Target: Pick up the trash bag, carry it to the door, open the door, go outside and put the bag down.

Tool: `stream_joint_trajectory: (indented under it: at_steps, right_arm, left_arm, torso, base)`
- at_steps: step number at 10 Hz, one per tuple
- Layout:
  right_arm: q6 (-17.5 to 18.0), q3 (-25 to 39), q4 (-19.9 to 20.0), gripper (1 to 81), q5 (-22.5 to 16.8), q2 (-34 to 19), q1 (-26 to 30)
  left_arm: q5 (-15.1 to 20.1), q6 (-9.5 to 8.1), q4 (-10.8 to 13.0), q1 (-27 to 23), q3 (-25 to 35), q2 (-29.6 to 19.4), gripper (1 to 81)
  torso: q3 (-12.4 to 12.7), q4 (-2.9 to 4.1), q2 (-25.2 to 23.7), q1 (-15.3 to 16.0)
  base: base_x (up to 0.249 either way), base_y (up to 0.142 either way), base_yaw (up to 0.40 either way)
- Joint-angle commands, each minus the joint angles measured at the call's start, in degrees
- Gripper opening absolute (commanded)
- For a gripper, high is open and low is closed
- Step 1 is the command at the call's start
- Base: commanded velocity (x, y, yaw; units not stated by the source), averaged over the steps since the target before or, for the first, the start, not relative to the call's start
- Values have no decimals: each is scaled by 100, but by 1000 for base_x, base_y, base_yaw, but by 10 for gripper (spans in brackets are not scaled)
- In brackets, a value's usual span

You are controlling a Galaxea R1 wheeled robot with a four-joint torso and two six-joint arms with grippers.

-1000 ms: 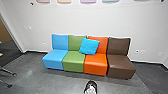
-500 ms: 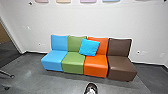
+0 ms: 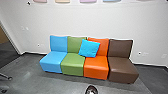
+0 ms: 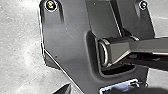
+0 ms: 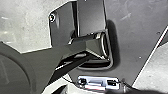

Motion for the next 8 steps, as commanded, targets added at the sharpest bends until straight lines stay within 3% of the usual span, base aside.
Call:
stream_joint_trajectory:
  at_steps: [1,8]
  right_arm:
    - [-8,109,-55,811,-351,-55,129]
    - [-8,100,-37,811,-351,-63,119]
  left_arm:
    - [342,0,-53,-158,1,-58,811]
    - [342,0,-44,-158,1,-58,811]
  torso:
    - [0,0,0,0]
    - [0,0,0,0]
  base:
    - [115,0,0]
    - [96,0,0]
